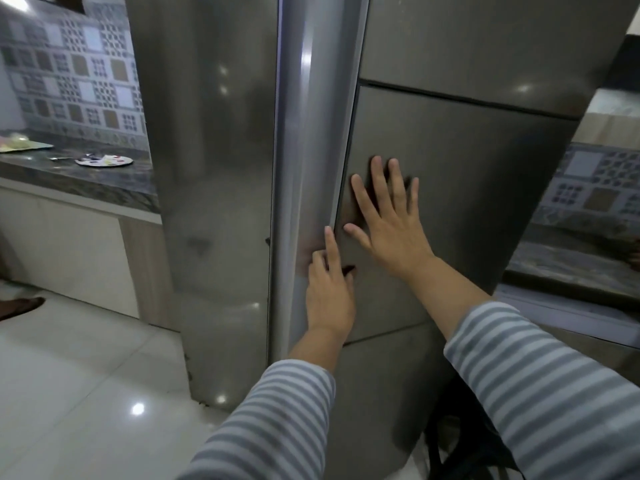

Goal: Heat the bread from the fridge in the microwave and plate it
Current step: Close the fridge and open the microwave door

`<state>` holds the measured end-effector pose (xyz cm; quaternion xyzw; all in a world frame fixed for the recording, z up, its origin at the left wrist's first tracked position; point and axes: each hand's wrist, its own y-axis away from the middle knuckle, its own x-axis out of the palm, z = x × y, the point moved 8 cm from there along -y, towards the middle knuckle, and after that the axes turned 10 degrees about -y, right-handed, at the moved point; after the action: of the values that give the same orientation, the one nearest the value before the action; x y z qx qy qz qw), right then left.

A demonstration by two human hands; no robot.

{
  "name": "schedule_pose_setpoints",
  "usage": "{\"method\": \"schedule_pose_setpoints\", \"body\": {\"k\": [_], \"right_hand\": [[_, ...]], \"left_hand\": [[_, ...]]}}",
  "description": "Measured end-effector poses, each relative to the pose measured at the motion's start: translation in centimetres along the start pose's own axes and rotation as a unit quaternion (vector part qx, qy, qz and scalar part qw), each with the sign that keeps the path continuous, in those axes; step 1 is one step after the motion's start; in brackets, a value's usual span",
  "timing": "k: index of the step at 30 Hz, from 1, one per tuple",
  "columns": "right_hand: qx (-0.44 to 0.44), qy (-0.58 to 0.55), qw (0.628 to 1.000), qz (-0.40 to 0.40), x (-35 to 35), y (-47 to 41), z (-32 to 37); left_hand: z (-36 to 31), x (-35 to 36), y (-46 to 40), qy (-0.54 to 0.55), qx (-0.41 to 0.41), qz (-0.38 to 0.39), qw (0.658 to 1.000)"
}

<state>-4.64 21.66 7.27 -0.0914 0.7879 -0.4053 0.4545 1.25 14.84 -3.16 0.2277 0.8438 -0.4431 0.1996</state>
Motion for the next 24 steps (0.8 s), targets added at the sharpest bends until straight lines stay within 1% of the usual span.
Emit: {"method": "schedule_pose_setpoints", "body": {"k": [4,7,9,11,14,16,18,24], "right_hand": [[0.001,0.017,1.0,-0.011,3.9,-3.1,0.3],[-0.001,0.035,0.999,-0.004,6.7,-5.2,-0.2],[-0.012,0.058,0.998,-0.004,8.5,-6.5,-0.7],[-0.045,0.078,0.996,-0.005,10.2,-7.7,-0.9],[-0.145,0.106,0.984,0.011,12.9,-9.2,-1.2],[-0.182,0.122,0.976,0.008,14.1,-10.2,-2.2],[-0.191,0.136,0.972,-0.008,15.1,-11.1,-3.0],[-0.18,0.158,0.97,-0.04,18.1,-12.8,-4.2]], "left_hand": [[3.7,2.6,-3.3,-0.022,-0.005,0.043,0.999],[5.9,4.2,-6.1,-0.006,-0.027,0.064,0.998],[6.9,5.3,-8.1,0.014,-0.019,0.073,0.997],[8.0,6.5,-10.0,0.026,-0.008,0.074,0.997],[9.5,8.5,-12.5,0.014,-0.01,0.085,0.996],[10.3,10.0,-14.0,0.009,-0.014,0.099,0.995],[11.1,11.4,-15.4,0.015,-0.01,0.106,0.994],[12.4,14.0,-18.4,0.029,-0.003,0.109,0.994]]}}
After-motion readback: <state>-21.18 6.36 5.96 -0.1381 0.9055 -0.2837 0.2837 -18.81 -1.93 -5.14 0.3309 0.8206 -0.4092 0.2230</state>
